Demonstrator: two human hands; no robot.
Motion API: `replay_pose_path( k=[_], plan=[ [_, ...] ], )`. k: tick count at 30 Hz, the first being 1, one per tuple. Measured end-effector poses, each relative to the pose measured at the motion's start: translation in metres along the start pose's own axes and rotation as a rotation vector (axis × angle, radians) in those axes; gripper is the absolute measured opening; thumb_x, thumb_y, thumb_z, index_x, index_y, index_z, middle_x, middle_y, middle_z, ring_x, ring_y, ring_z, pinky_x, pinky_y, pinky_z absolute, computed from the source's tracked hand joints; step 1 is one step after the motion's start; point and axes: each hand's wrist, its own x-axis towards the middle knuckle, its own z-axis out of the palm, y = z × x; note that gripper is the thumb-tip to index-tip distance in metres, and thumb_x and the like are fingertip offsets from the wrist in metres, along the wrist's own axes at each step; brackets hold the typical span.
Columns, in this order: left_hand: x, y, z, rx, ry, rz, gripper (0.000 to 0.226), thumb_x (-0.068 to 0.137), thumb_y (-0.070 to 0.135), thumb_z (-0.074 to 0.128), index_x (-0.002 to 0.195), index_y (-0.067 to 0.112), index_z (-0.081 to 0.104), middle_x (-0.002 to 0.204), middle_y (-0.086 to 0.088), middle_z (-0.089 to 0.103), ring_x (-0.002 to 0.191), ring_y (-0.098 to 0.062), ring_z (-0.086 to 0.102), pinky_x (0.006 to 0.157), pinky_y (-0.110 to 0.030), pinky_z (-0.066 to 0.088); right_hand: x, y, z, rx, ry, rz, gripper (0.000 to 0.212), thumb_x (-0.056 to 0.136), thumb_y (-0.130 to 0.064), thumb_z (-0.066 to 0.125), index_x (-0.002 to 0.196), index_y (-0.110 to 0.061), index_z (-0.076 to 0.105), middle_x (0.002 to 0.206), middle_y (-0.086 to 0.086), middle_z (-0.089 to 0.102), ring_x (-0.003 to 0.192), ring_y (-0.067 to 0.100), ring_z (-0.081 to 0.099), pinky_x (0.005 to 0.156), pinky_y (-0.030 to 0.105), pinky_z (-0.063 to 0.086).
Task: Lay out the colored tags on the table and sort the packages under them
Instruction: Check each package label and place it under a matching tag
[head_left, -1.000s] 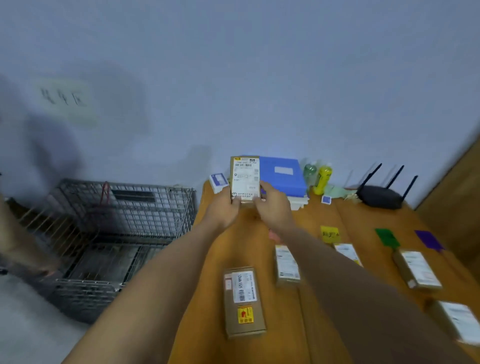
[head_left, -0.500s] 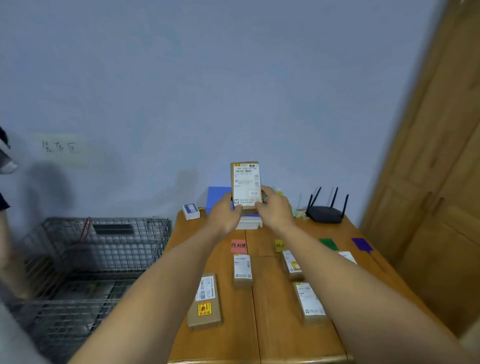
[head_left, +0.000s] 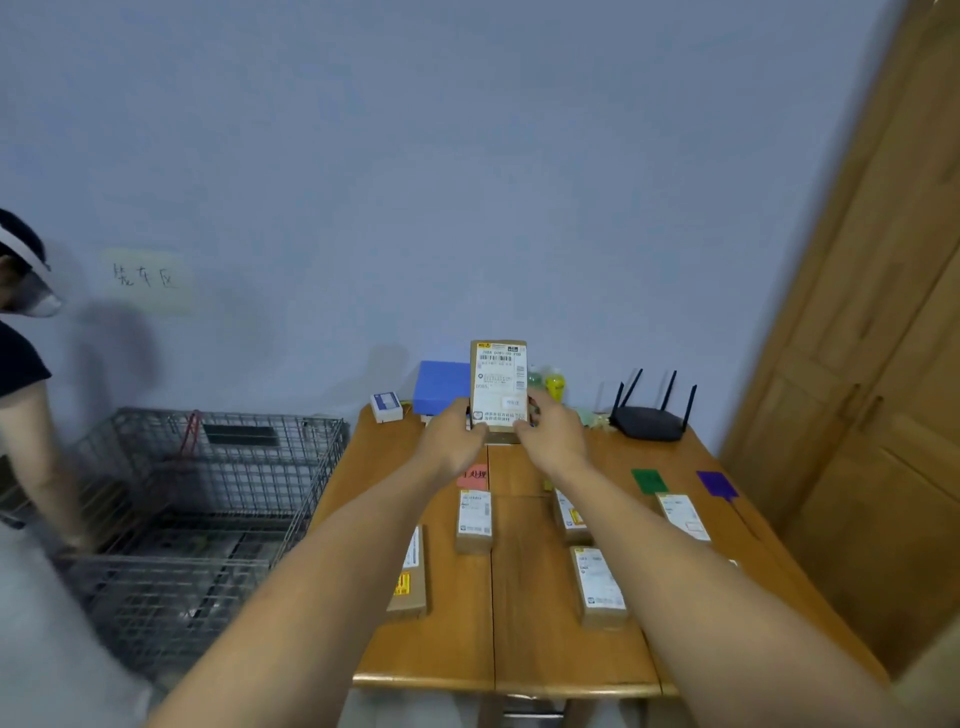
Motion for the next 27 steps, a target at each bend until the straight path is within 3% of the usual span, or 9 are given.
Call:
replay_pose_path(
  k=[2,7,12,18,21,27],
  plan=[
    [-0.007,-0.006,0.011,-0.017,-0.011,-0.024,0.041,0.101,0.02,0.049,0.142,0.019,0.049,0.131,-0.003,0.065,0.087,-0.02,0.064,0.067,-0.032,0.049,-0.005,0.012,0.004,0.002,-0.029,0.012,0.048,0.091,-0.004,0.06,0.136,-0.019,0.057,0.127,0.001,0.07,0.107,0.021,0.069,0.086,0.035,0.058],
    [-0.024,-0.042,0.039,0.008,-0.039,-0.095,0.039,0.102,0.02,0.051,0.14,0.014,0.051,0.136,-0.006,0.062,0.115,-0.027,0.06,0.081,-0.03,0.043,-0.025,0.048,0.034,-0.027,-0.092,0.081,0.047,0.088,-0.005,0.061,0.133,-0.02,0.058,0.126,0.002,0.07,0.111,0.025,0.068,0.086,0.04,0.059],
    [-0.052,-0.116,0.083,0.037,-0.133,-0.266,0.034,0.1,0.026,0.05,0.133,0.017,0.051,0.121,-0.008,0.066,0.092,-0.024,0.064,0.07,-0.036,0.052,-0.057,0.1,0.08,-0.166,-0.288,0.161,0.046,0.09,-0.008,0.062,0.134,-0.017,0.056,0.129,0.004,0.067,0.11,0.025,0.066,0.073,0.024,0.047],
    [-0.06,-0.18,0.121,0.008,-0.203,-0.321,0.043,0.097,0.023,0.06,0.139,0.013,0.055,0.134,-0.007,0.064,0.114,-0.028,0.062,0.089,-0.038,0.053,-0.087,0.155,0.131,-0.133,-0.342,0.345,0.042,0.092,-0.01,0.06,0.132,-0.021,0.055,0.126,0.003,0.067,0.103,0.024,0.066,0.07,0.03,0.052],
    [-0.064,-0.212,0.14,-0.03,-0.22,-0.389,0.04,0.094,0.017,0.064,0.133,0.011,0.059,0.131,-0.009,0.067,0.114,-0.029,0.063,0.092,-0.043,0.054,-0.1,0.176,0.152,-0.126,-0.379,0.416,0.041,0.093,-0.015,0.062,0.133,-0.022,0.054,0.123,0.002,0.068,0.1,0.022,0.066,0.058,0.023,0.044],
    [-0.07,-0.261,0.171,-0.155,-0.233,-0.507,0.045,0.092,0.013,0.068,0.137,0.017,0.058,0.133,-0.003,0.066,0.121,-0.025,0.06,0.102,-0.044,0.051,-0.109,0.211,0.187,-0.08,-0.434,0.468,0.044,0.093,-0.017,0.068,0.134,-0.023,0.054,0.127,0.0,0.068,0.105,0.02,0.067,0.056,0.014,0.04]
  ],
)
